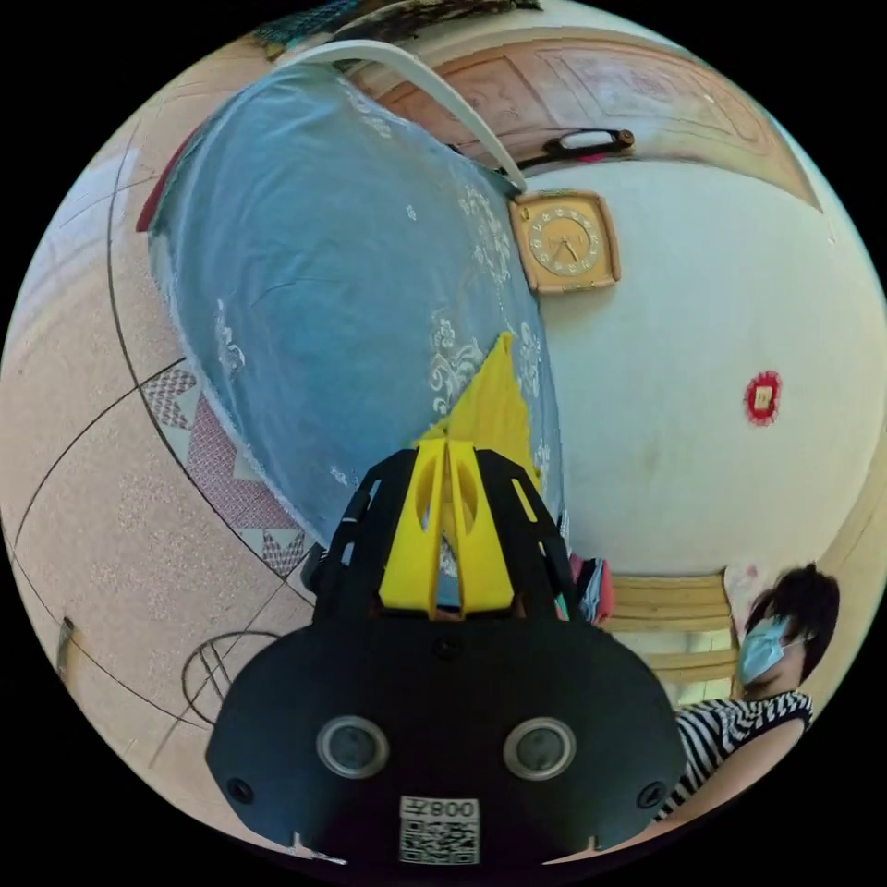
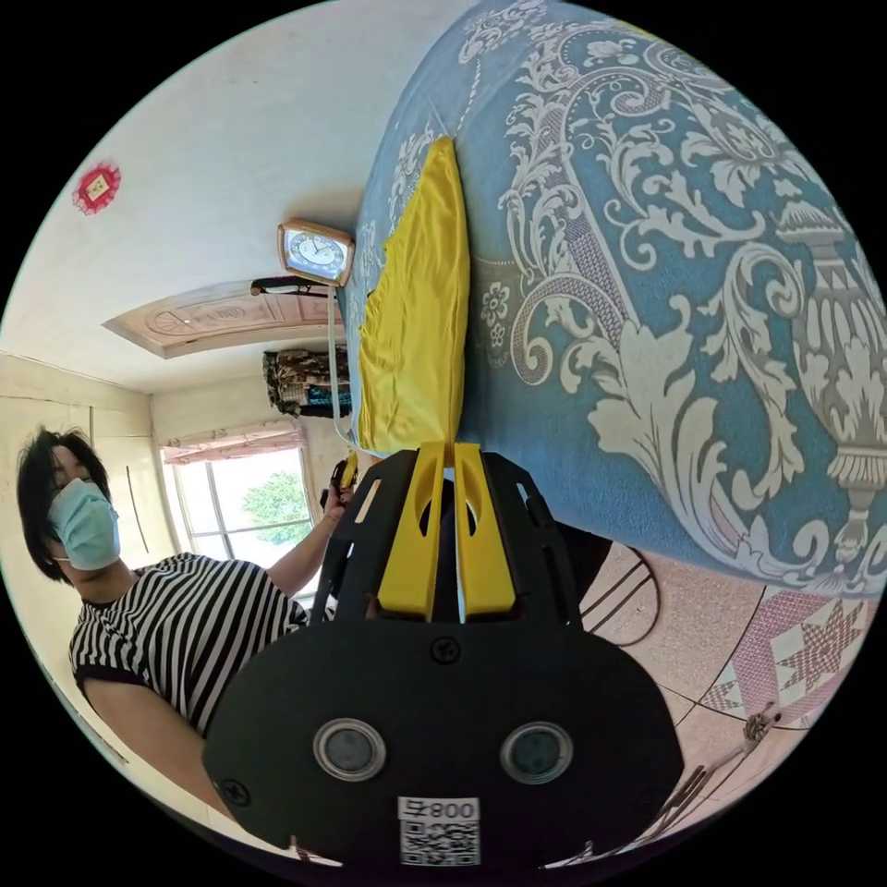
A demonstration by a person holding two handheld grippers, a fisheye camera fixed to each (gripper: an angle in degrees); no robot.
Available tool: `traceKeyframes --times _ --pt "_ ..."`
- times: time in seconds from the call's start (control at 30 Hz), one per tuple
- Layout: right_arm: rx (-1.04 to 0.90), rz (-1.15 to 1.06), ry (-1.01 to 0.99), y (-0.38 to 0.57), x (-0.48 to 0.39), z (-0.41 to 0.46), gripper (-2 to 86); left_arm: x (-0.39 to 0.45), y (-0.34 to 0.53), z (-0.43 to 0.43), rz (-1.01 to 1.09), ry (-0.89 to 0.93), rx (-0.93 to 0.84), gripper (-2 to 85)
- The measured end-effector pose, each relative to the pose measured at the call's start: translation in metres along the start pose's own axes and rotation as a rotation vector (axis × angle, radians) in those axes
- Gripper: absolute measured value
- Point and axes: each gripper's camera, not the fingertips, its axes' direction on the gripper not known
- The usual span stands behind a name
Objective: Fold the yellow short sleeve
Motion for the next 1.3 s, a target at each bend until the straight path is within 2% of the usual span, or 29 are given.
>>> traceKeyframes --times 0.13,0.3,0.43,0.53,0.6,0.7,0.83,1.0,1.1,1.3 --pt "0.002 -0.038 0.017 -0.002 -0.015 0.004 1.8 0.098 0.043 0.105 0.338 0.029 -0.309 3.3" --pt "0.017 -0.096 0.036 -0.005 -0.039 0.004 1.8 0.236 0.157 0.267 0.863 0.035 -0.637 7.1" --pt "0.020 -0.137 0.022 -0.012 -0.056 0.006 1.8 0.301 0.243 0.342 1.196 -0.018 -0.740 8.8" --pt "0.019 -0.159 0.017 -0.018 -0.064 0.010 1.7 0.333 0.304 0.388 1.415 -0.129 -0.758 9.0" --pt "0.007 -0.168 0.013 -0.022 -0.067 0.014 1.7 0.345 0.335 0.417 1.497 -0.291 -0.695 7.6" --pt "-0.008 -0.173 0.034 -0.027 -0.071 0.021 1.8 0.352 0.352 0.439 1.489 -0.357 -0.644 3.9" --pt "0.010 -0.183 -0.040 -0.036 -0.069 0.021 1.7 0.352 0.342 0.452 1.356 -0.282 -0.657 2.3" --pt "0.136 -0.144 -0.123 -0.051 -0.054 0.009 1.5 0.335 0.288 0.460 0.960 -0.082 -0.631 1.6" --pt "0.179 -0.098 -0.154 -0.069 -0.043 0.010 3.1 0.320 0.266 0.464 0.797 0.006 -0.605 1.5" --pt "0.182 -0.010 -0.158 -0.122 -0.036 0.029 9.0 0.310 0.256 0.475 0.718 0.046 -0.579 1.4"
